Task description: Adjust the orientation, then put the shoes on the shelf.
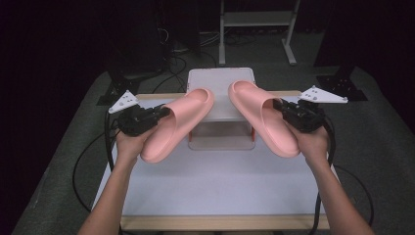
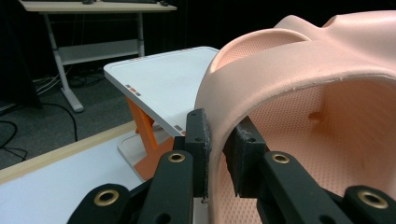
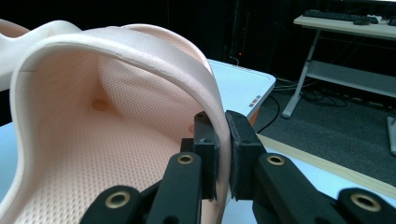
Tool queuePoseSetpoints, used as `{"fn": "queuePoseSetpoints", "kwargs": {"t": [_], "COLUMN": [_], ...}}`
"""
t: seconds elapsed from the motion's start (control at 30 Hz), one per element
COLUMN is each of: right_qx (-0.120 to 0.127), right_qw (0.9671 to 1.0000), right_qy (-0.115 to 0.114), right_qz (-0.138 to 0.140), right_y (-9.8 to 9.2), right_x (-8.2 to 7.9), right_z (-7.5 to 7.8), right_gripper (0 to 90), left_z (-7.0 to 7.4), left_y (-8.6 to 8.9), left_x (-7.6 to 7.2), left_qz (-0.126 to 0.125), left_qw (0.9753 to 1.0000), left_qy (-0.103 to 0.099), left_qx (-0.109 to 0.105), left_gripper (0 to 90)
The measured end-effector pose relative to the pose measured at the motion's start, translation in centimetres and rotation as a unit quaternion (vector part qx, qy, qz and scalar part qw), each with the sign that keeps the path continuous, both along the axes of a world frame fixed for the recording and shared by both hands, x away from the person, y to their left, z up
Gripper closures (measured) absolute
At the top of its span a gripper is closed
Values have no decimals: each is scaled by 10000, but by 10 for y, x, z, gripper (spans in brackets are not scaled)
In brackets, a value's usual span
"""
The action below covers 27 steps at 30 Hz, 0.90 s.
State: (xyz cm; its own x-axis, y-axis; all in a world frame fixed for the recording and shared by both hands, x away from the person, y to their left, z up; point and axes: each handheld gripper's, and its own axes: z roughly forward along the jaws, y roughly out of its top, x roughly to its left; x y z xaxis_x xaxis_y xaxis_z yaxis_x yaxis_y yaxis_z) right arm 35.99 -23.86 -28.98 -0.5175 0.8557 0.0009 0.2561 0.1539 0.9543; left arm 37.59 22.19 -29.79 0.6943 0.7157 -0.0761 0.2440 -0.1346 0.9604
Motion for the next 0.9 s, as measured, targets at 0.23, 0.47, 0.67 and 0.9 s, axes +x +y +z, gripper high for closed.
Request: {"fn": "queuePoseSetpoints", "kwargs": {"t": [0.23, 0.47, 0.67, 0.9], "right_qx": [-32, -50, -54, -61], "right_qw": [10000, 9999, 9998, 9995], "right_qy": [29, 58, 73, 141], "right_qz": [-46, -116, -179, -261], "right_y": [1, 5, 6, 5], "right_x": [10, 23, 31, 38], "right_z": [5, 8, 10, 7], "right_gripper": [833, 832, 832, 831], "left_z": [6, 11, 13, 12], "left_y": [-2, -6, -7, -8], "left_x": [11, 22, 30, 39], "left_qz": [58, 128, 212, 285], "left_qw": [10000, 9999, 9997, 9994], "left_qy": [25, 43, 97, 157], "left_qx": [1, 58, 89, 70], "left_gripper": [792, 791, 791, 791]}}
